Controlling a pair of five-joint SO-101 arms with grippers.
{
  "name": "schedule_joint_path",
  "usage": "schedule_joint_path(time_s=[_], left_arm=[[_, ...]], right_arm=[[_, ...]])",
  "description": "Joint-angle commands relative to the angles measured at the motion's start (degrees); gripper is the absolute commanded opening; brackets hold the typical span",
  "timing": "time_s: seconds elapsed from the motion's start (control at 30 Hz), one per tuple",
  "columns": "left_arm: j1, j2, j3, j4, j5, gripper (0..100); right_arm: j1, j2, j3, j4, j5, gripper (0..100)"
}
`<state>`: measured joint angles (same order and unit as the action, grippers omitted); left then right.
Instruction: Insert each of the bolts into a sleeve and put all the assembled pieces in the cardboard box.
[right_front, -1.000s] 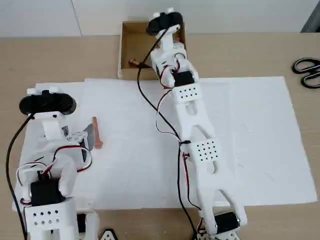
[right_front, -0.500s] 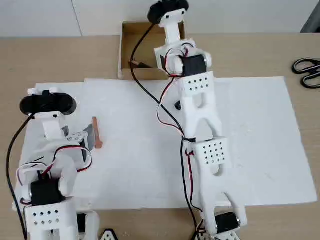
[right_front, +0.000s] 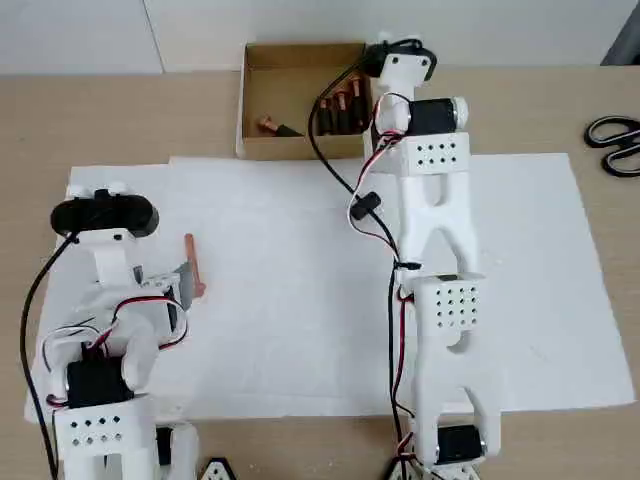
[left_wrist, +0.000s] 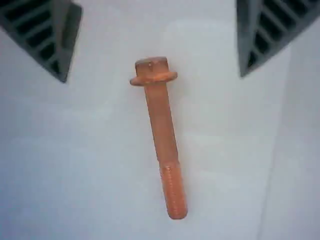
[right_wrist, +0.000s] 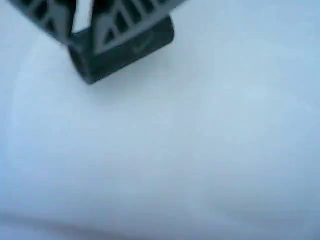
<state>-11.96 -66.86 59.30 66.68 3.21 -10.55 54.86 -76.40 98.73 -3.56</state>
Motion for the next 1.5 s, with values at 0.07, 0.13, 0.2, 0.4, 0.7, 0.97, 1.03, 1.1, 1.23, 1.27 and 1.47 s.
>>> schedule_joint_path(time_s=[0.07, 0.13, 0.2, 0.4, 0.7, 0.97, 1.03, 1.1, 1.23, 1.27, 1.47], left_arm=[[0.44, -0.62, -0.22, 0.0, 0.26, 21], [0.44, -0.62, -0.13, 0.0, 0.26, 21], [0.44, -0.62, -0.13, 0.0, 0.26, 21], [1.93, -0.62, -0.13, 0.0, 0.26, 21], [4.75, -0.62, -0.04, 0.0, 0.26, 21], [4.75, -0.62, -0.04, 0.0, 0.26, 21], [5.01, -0.62, -0.04, 0.0, 0.26, 21], [5.1, -0.62, -0.04, 0.0, 0.26, 21], [5.1, -0.53, -0.04, 0.0, 0.26, 21], [5.1, -0.44, -0.04, 0.0, 0.26, 21], [5.1, -0.35, 0.22, 0.09, 0.26, 21]], right_arm=[[-0.84, -17.45, 13.54, 1.01, -0.53, 7.0], [-0.84, -24.13, 20.48, 0.92, -0.53, 9.3], [-0.84, -28.18, 27.34, 0.31, -0.79, 11.7], [-1.45, -24.92, 31.47, -2.15, -0.97, 13.0], [-2.15, -25.36, 29.8, -1.89, -5.45, 13.0], [-1.8, -30.81, 29.19, -1.01, -6.77, 13.0], [-1.89, -30.64, 29.19, -1.01, -8.53, 13.0], [-1.45, -30.55, 29.19, -1.01, -14.59, 13.0], [-0.57, -31.08, 29.19, 0.04, -26.9, 13.2], [-0.66, -31.08, 29.19, 0.22, -26.99, 13.2], [-1.89, -31.16, 29.71, 1.36, -29.98, 13.2]])
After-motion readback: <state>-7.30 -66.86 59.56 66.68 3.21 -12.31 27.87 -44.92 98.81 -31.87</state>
